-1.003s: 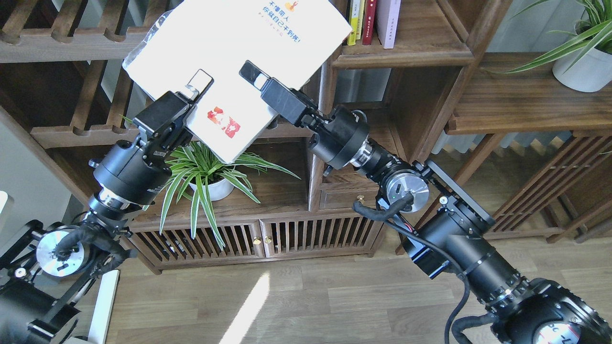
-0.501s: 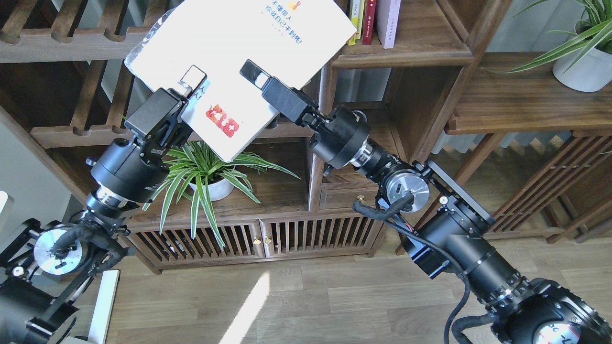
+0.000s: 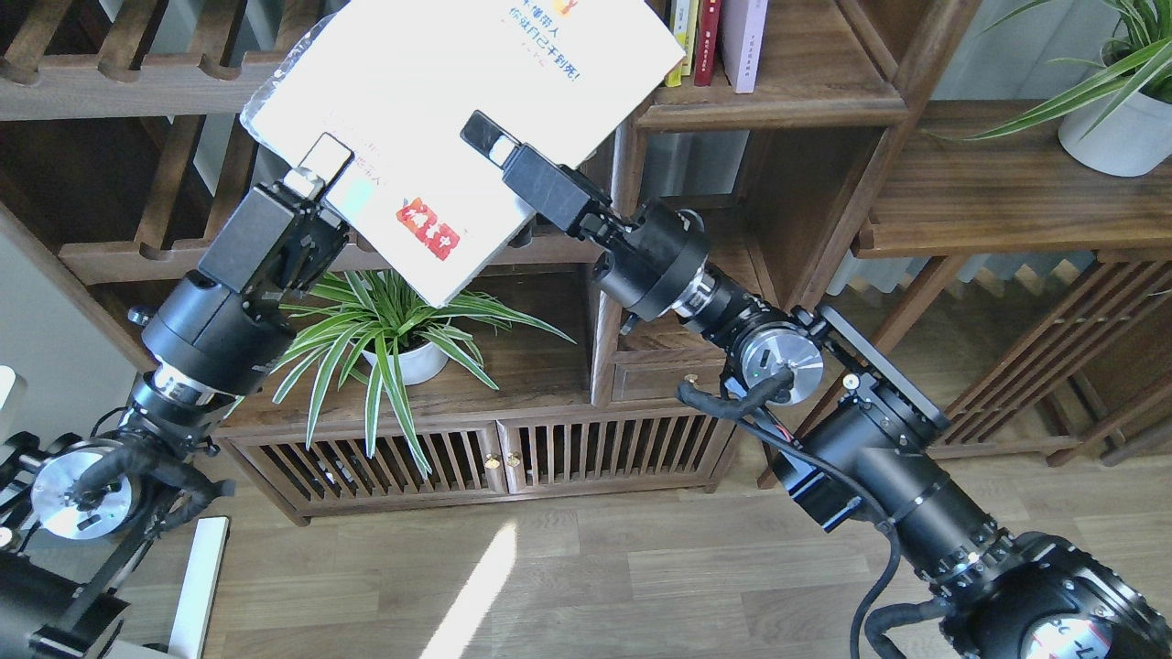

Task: Organize books on shelf
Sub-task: 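Grasp the white book with the right gripper and release the left gripper, then carry the white book with the right gripper toward the upper cubby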

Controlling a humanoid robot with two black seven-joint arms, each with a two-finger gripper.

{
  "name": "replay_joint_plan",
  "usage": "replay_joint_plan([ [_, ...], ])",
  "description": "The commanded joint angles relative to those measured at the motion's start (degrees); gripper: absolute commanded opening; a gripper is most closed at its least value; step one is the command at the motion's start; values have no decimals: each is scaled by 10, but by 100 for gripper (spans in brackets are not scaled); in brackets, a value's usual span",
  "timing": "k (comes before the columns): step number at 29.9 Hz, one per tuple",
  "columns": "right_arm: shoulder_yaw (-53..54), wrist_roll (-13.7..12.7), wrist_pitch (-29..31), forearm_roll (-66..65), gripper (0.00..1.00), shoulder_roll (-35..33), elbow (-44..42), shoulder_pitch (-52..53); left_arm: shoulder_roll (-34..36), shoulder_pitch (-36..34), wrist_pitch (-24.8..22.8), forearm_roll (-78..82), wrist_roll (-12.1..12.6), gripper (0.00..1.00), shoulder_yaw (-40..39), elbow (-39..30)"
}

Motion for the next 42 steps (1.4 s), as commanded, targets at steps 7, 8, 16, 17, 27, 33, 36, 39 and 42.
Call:
replay_joint_plan([
  [7,4,0,0,1,4,0,7,-2,0,32,0,1,-6,98,-50,6],
  [8,4,0,0,1,4,0,9,-2,0,34,0,1,-8,98,-58,9],
  [16,17,0,0,2,4,0,22,-23,0,85,0,-3,-9,98,-111,23],
  [17,23,0,0,2,4,0,22,-24,0,89,0,-5,-10,98,-118,23],
  [27,77,-1,0,39,4,-49,24,-36,-2,94,0,-30,-10,98,-164,70],
  [33,84,0,0,67,3,-125,38,-51,-1,94,0,-38,-10,98,-172,96],
  [36,94,0,0,70,3,-150,39,-56,-2,94,0,-43,-10,98,-173,107],
  [39,109,0,0,74,3,-163,39,-56,-2,94,0,-45,-10,98,-173,110],
  [42,121,0,0,74,3,-200,39,-57,-2,94,0,-45,-10,98,-173,117],
])
